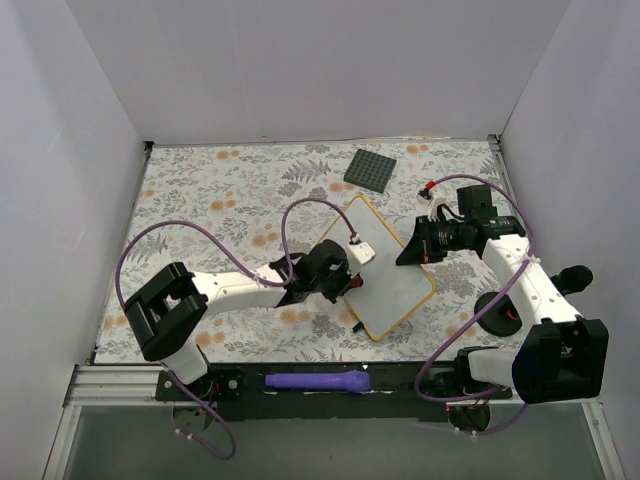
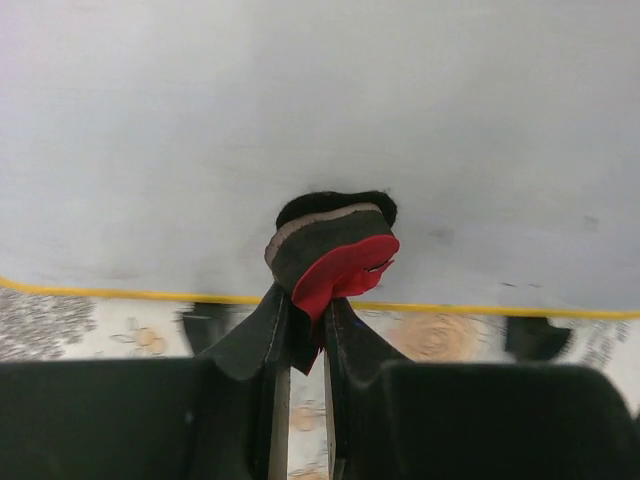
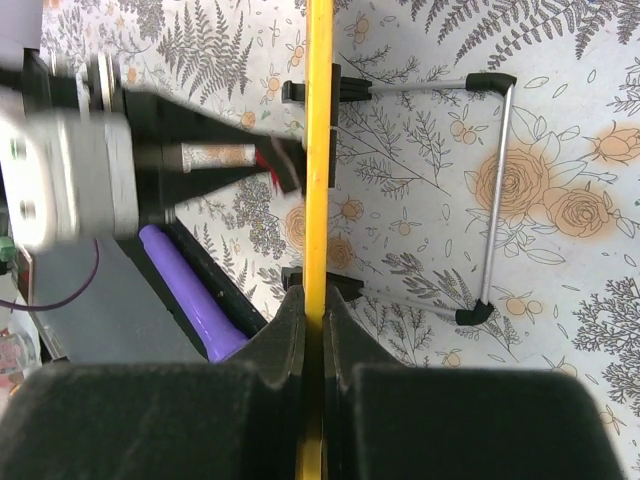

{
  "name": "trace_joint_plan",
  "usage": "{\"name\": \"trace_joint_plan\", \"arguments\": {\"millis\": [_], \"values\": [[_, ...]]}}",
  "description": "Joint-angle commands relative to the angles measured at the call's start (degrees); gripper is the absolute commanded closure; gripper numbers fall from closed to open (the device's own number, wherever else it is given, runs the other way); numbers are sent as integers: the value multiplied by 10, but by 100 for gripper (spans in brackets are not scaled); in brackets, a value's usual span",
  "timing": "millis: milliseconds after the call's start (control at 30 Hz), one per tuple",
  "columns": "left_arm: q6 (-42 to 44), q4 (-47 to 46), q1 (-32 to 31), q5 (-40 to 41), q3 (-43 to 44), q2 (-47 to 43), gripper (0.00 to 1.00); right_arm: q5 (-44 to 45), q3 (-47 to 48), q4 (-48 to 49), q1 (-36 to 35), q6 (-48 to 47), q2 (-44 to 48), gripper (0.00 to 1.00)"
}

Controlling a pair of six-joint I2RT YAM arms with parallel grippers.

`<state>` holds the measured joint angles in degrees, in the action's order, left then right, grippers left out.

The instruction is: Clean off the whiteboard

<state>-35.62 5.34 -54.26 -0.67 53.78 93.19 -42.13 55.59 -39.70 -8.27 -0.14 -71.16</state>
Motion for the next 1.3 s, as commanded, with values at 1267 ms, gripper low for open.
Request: {"name": "trace_joint_plan", "arguments": {"millis": [1267], "values": [[-2,-139,-133,0,-48,-46,100,-38,-18,-13,-4,-10,8,99]]}}
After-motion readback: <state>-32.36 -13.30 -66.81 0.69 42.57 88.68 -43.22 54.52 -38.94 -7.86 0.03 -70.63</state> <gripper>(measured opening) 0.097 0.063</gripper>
